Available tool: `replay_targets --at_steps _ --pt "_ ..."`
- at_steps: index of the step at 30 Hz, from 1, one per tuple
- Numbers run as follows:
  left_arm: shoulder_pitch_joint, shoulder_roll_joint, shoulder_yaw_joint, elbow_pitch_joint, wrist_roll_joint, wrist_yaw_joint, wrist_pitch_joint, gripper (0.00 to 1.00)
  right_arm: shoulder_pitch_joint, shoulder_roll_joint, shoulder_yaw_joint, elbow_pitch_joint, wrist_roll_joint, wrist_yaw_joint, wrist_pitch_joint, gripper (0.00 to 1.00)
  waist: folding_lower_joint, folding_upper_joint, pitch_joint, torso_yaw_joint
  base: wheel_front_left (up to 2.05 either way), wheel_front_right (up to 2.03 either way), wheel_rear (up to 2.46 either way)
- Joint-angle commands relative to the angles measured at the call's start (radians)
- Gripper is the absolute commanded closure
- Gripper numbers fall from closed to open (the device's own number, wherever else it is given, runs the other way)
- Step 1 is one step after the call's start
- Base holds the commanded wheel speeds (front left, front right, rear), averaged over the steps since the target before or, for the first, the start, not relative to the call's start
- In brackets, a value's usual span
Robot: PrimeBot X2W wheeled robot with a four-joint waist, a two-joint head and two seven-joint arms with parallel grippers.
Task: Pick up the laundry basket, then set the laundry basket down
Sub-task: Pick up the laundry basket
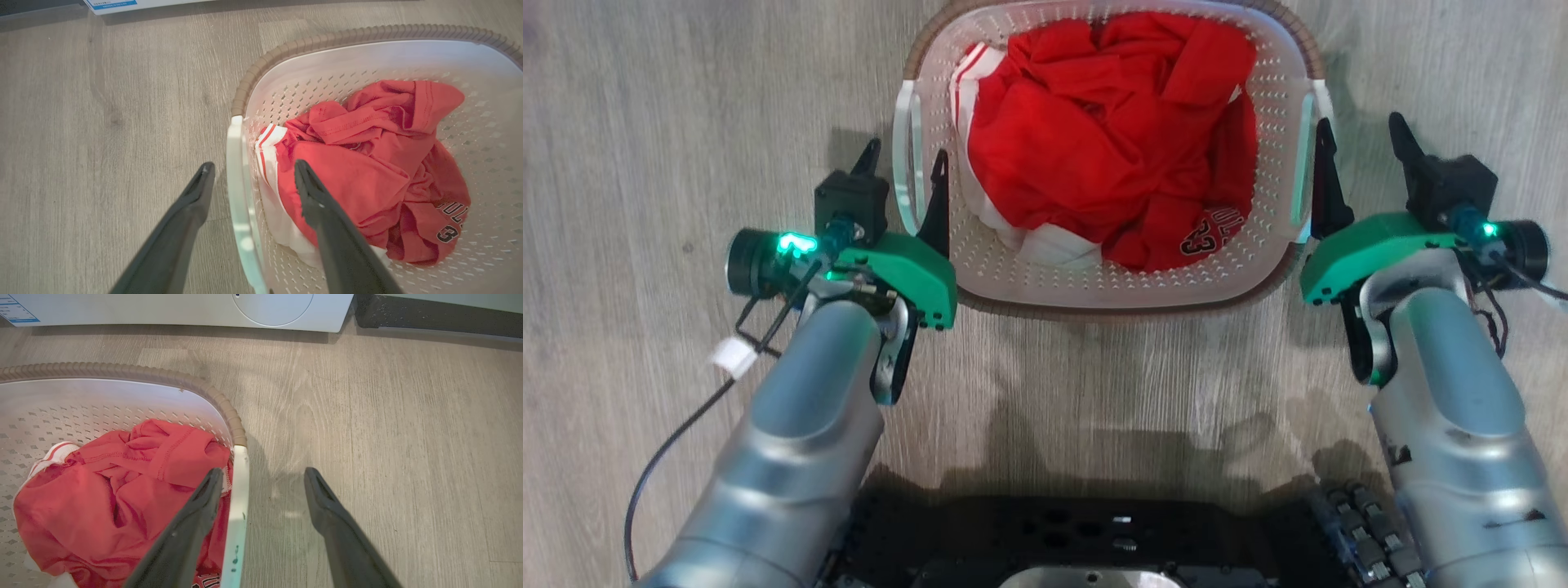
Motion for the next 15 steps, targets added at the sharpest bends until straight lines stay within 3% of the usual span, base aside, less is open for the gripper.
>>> replay_targets --at_steps 1,15 --pt "0.005 0.019 0.013 -0.007 -0.011 0.002 -0.008 0.00 0.014 0.010 0.027 -0.013 -0.003 0.006 -0.012 0.00 -0.0002 0.0000 0.012 0.002 0.00 0.00 0.00" --pt "-0.062 0.019 -0.015 0.118 -0.087 -0.001 -0.008 0.00 -0.034 0.010 0.045 0.044 -0.007 0.006 -0.012 0.00 -0.0002 0.0000 0.081 0.014 0.00 0.00 0.00"
